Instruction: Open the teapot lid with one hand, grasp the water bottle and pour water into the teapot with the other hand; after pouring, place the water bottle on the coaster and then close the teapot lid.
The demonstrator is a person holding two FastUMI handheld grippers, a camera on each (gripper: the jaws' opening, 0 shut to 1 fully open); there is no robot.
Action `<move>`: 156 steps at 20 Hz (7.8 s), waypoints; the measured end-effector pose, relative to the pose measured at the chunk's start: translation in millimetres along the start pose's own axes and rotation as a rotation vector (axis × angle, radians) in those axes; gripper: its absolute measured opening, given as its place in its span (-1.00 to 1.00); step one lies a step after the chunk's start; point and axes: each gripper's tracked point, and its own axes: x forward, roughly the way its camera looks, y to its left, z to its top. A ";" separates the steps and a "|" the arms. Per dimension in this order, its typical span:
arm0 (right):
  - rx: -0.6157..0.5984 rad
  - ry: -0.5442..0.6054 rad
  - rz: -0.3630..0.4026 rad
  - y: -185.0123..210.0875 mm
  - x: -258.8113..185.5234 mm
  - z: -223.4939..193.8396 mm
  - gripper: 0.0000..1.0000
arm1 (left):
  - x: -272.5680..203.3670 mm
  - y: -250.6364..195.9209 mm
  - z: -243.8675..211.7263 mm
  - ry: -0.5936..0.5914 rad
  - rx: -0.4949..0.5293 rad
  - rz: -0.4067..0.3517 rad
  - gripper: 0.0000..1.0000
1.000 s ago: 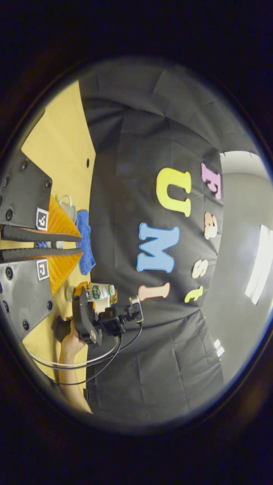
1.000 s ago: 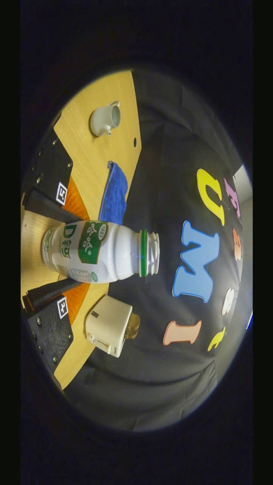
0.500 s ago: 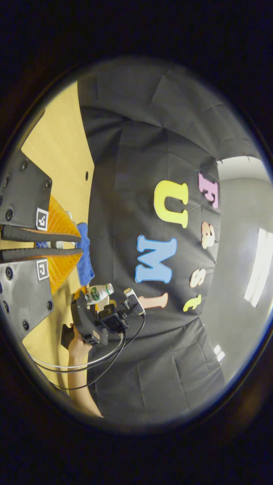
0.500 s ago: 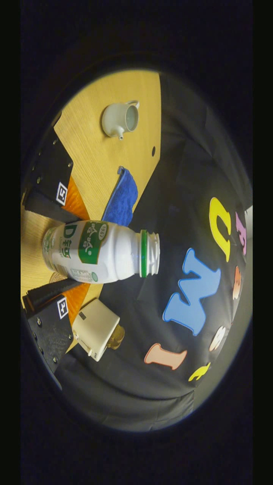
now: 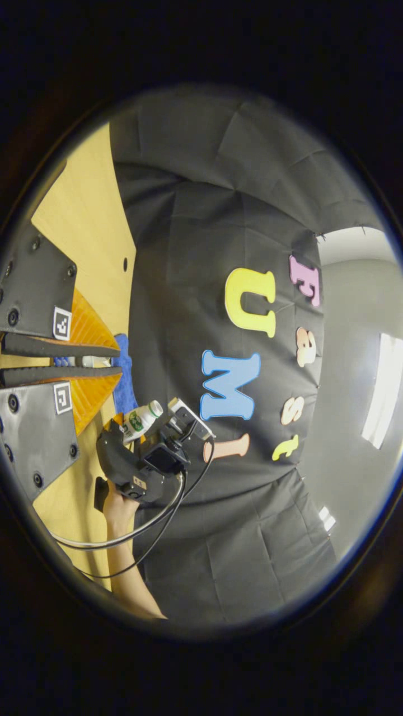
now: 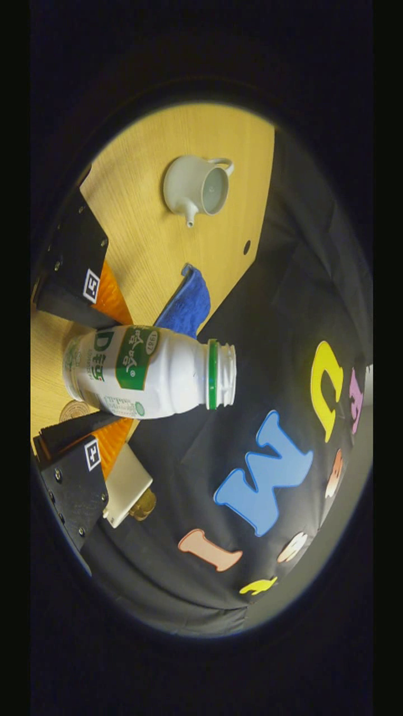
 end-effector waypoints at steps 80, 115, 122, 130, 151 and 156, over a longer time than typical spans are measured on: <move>-1.105 -0.222 -0.194 34.8 11.0 80.5 0.46 | -5.2 -3.5 -3.8 0.005 0.044 0.008 -0.65; -1.274 -0.269 -0.212 39.1 4.5 92.9 0.46 | -5.7 5.6 -8.5 0.023 -0.024 0.016 -0.74; -1.320 -0.287 -0.241 39.7 3.0 95.7 0.46 | -6.0 -2.4 -8.3 0.015 -0.005 0.001 -0.65; -1.372 -0.309 -0.272 41.1 0.7 100.2 0.46 | -4.8 -3.6 -8.8 0.014 0.003 -0.002 -0.65; -0.844 -0.193 -0.025 36.9 23.6 62.7 0.46 | -4.9 -1.0 -11.9 0.007 0.006 0.020 -0.73; -0.333 -0.151 0.087 22.0 17.8 46.3 0.46 | 14.2 -2.9 -18.0 0.028 0.025 0.039 -0.67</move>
